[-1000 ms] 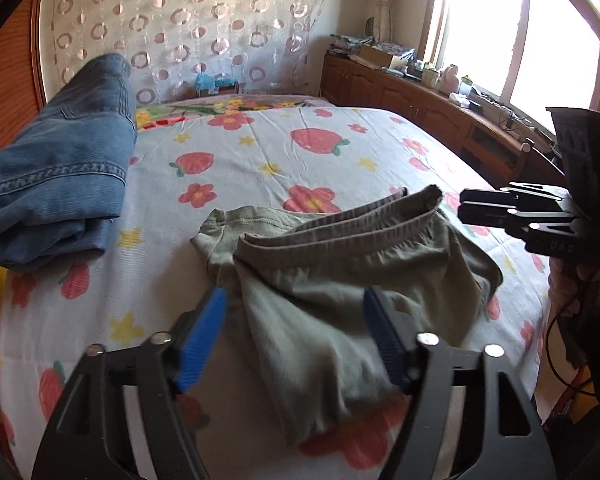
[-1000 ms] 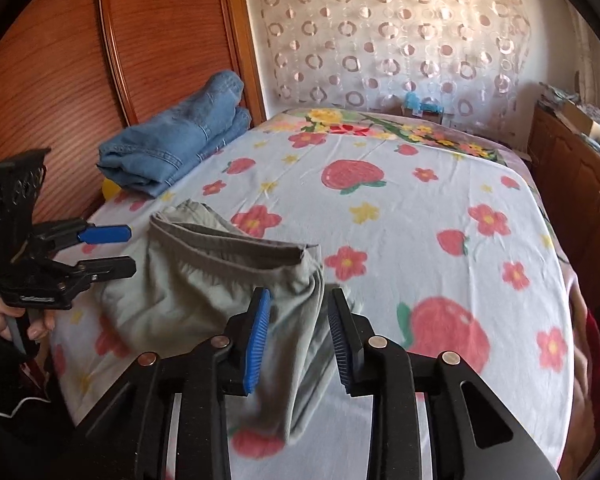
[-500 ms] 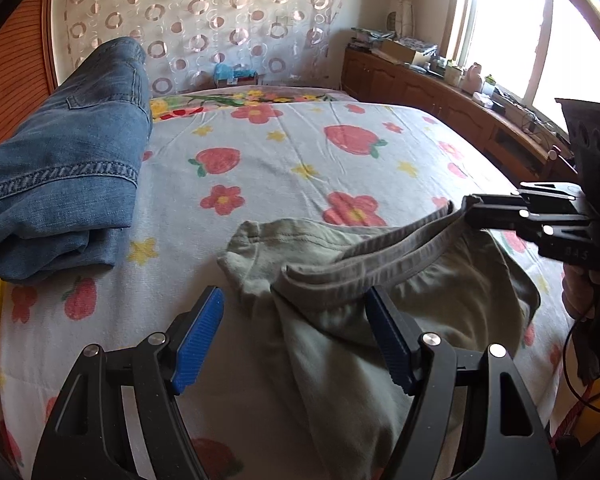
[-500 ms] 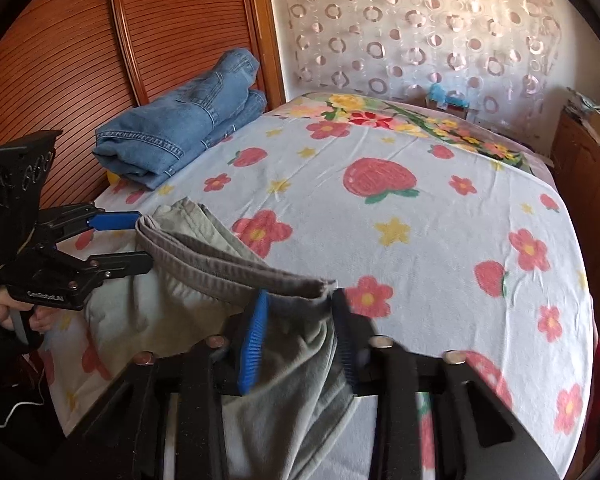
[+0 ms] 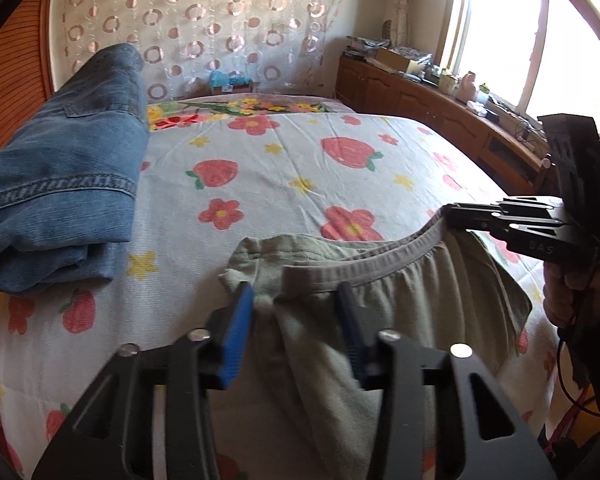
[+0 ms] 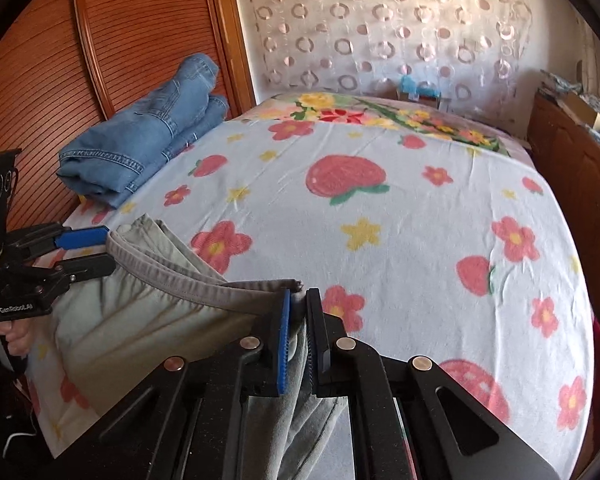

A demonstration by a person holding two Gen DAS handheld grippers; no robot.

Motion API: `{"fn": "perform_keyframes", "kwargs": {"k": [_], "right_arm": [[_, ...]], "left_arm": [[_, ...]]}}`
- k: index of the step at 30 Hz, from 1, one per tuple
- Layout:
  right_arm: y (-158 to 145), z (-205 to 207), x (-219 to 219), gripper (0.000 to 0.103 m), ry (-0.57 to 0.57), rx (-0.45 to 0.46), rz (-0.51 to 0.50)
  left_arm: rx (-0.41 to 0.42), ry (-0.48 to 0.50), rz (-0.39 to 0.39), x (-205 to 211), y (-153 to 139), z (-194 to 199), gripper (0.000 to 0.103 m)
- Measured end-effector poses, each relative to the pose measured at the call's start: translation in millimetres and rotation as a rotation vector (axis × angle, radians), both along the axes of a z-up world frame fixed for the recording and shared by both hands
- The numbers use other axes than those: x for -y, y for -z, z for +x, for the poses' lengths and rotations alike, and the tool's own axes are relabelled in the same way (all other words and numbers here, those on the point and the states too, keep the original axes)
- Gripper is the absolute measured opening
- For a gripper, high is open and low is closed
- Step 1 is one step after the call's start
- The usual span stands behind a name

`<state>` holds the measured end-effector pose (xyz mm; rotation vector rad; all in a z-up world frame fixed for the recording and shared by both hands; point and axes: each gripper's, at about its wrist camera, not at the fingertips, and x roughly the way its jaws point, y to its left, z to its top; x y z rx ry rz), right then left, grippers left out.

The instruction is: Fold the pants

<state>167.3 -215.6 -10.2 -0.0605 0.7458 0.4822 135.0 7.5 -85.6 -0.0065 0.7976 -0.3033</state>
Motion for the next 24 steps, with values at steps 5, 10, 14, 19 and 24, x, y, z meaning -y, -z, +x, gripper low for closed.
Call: {"fn": "perform_keyframes", "kwargs": {"k": [5,10,14,19,24], "right_arm": [[1.2,1.7,-1.1,0.007,0.003,-0.008,-0.011],[9.0,4.1,-2.2,0.013,0.009,-0.008,-0.023],[9.6,4.1,0.1,0.018,0.018,-0.01,-0.019],[11.4,6.9,6.0,0.027,0.032,-0.029,0.002],[10.8,6.6,6.4,0.028,0.033,-0.027,-0.002]], "left_arm": [[0.007,0.022,0.003,6.7,-1.0,6.0,0.018],[0.027,0.023,-0.008,7.4,-9.4,9.1,0.016],[0.015,0.014,0.003,6.7,-5.8,11.2,0.016],[-0.003,-0.002,0.007,5.5,0.7,11.8,0.016],[-0.012,-0.009,0.02,5.6,4.5,12.9,0.02]]}}
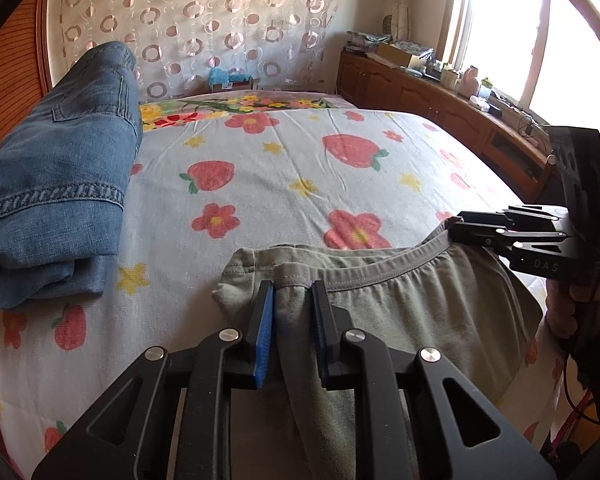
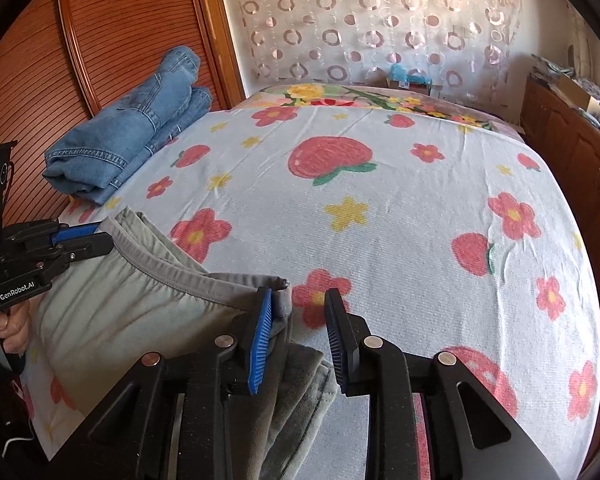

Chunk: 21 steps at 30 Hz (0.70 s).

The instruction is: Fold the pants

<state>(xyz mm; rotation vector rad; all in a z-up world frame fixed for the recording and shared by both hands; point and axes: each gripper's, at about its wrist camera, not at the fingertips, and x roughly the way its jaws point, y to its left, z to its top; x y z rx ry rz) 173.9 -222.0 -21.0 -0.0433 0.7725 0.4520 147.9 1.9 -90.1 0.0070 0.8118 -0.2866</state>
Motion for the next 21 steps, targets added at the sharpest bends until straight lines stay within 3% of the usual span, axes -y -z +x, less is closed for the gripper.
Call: {"fn": "perform_keyframes", "kwargs": {"k": [2,6,16,21], "right_arm": [[0.0,0.1,0.6,0.029,0.003,-0.001,0.0],[-0.2,0.4,1.5,0.029,0.002,-0.001,0.001],[-0.2,0.8,1.7,0.031,0.0,0.004,-0.015],[-0.1,-1.3,-3.1,0.039,-0.013,0.014,-0.044]], "left_arm": [[-0.008,-0.006,-0.001,-0.8,2.1,0.8,0.024],[-0.015,-0.018,-0.008,-2.8,5.3,2.2,0.047],[-0.024,-0.013,-0.017,-3.6,8.3,3.2,0.049],[-0.025,-0.013,-0.019,-3.5,8.4,3.6,0.049]]}}
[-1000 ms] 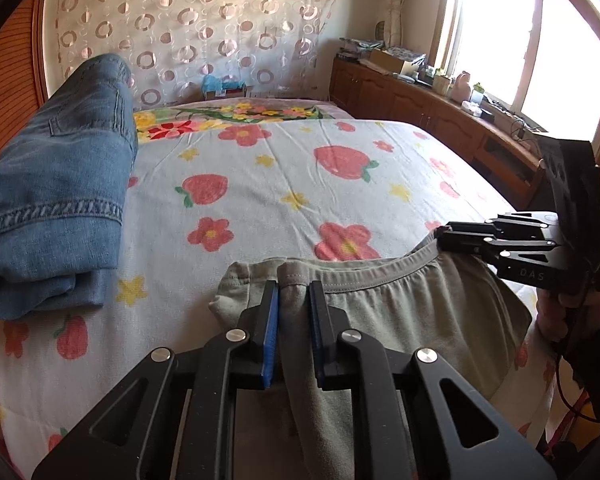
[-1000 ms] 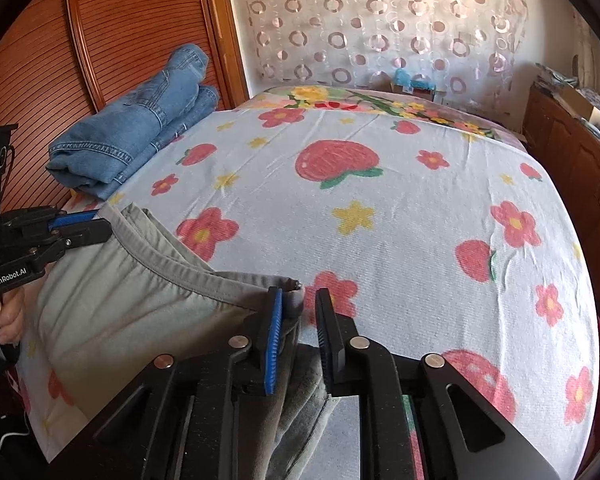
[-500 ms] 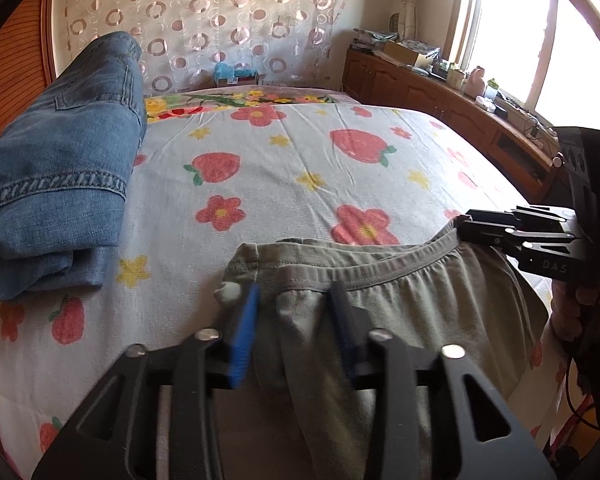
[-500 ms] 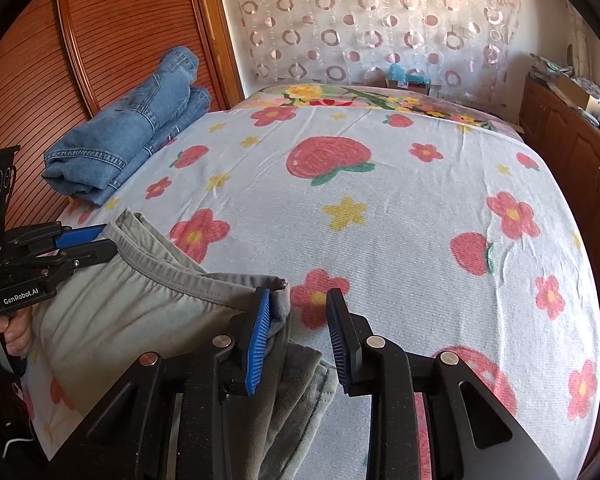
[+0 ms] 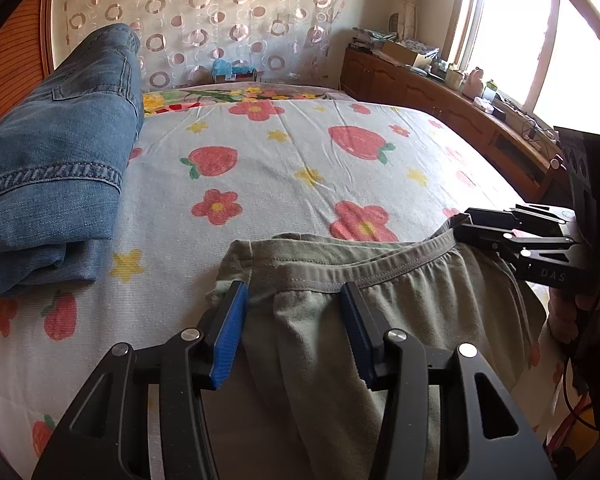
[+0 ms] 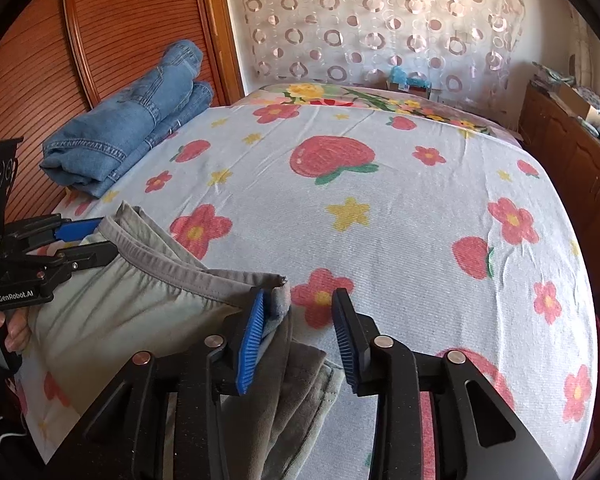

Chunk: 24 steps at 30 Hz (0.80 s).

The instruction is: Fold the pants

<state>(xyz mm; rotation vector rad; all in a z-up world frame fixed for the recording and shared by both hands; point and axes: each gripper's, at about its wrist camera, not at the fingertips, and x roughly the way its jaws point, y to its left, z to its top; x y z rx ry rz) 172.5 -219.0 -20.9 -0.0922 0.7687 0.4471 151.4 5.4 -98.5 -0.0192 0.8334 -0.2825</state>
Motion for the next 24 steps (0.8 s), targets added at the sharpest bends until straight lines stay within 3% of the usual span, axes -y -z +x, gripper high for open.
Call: {"fn": "perform_keyframes", "kwargs": {"k": [1,2,3,6,18,24], "right_arm": [[-0.1,-0.4,-0.8,0.044,0.004,0.004,-0.011],[0.3,-0.1,-0.9,0.056,0.028,0.008,-0.03],[0.8,0.8,-0.5,0.058,0.051,0.007,-0.04],[-2.9,-1.4,7.4,0.057,0.05,0.012,0.012],[-12.9,-47.2,25.7,0.057,0.061,-0.025,0.018],[-8.1,-48.4,27.8,0.057,0.075,-0.049,0.03]], "left_arm": [[0.0,0.0,-0.001,0.0,0.2,0.0,0.049],[-0.001,0.0,-0.003,0.0,0.4,-0.1,0.049],[-0.001,0.0,-0.004,0.1,0.4,-0.1,0.049],[-0.002,0.0,-0.003,-0.1,0.6,0.3,0.049],[0.012,-0.011,-0.002,0.6,-8.8,-10.6,0.049],[0.013,-0.033,-0.014,-8.4,-11.2,-15.1,0.049]]}}
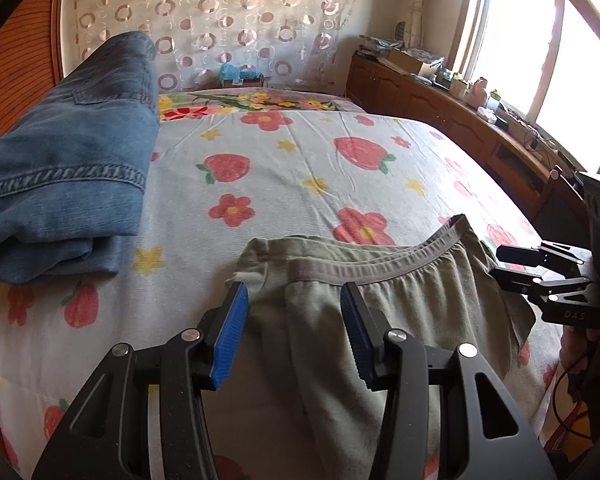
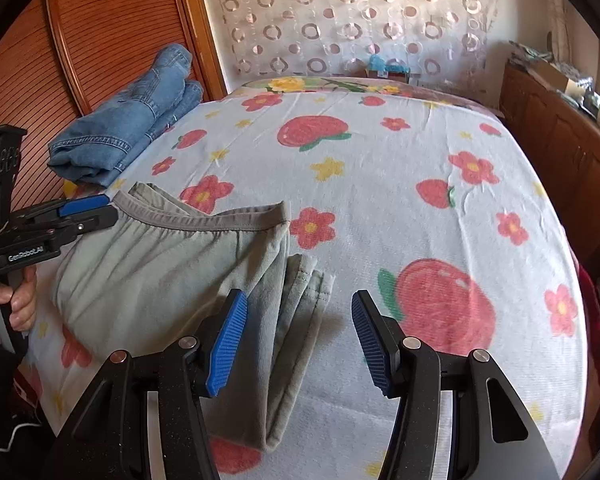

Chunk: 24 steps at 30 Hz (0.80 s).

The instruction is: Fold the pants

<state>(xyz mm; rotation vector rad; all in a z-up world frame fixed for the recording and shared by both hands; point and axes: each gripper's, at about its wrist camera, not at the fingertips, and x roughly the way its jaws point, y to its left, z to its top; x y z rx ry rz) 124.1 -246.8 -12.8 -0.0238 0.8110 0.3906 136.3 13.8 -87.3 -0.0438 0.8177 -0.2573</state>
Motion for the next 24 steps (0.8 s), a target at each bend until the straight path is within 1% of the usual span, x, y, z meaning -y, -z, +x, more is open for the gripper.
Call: {"fn": "perform_keyframes", "kwargs": {"k": [4,11,16,19,20,21,24], "right_arm": [[1.6,4.6,-8.0,0.057,0.007,0.004,-0.01],[4.2,6.1,-14.7,0.046,0.001,0.031,-0.027],[6.5,3.3,-12.0,0.04,0.002,0.044,-0.012],[6.9,3.9,-11.3,0.031,-0.005,0.043,0.003],[7.3,3.5,-11.1,0.026,-0.013,0.042,0.011],[7.3,3.2,-11.0,0.021,-0.019,0.041,0.015],[7.5,1.6,-12.7,0.014,-0.036,0.039,0.022]], "left_arm": [[-0.015,-0.009,0.007,-4.6,3.4,5.2,0.049],[-0.06,0.0,-0.03,-8.3,12.1,14.3,0.049],[-0.053,0.006,-0.027,-7.2,12.3,15.1,0.049],[-0.048,0.006,-0.03,-7.0,12.2,15.4,0.049],[-0.045,0.006,-0.031,-6.9,11.7,14.7,0.049],[-0.042,0.009,-0.033,-6.4,11.8,14.5,0.044],[-0.042,0.031,-0.054,-4.6,11.6,12.8,0.03]]}}
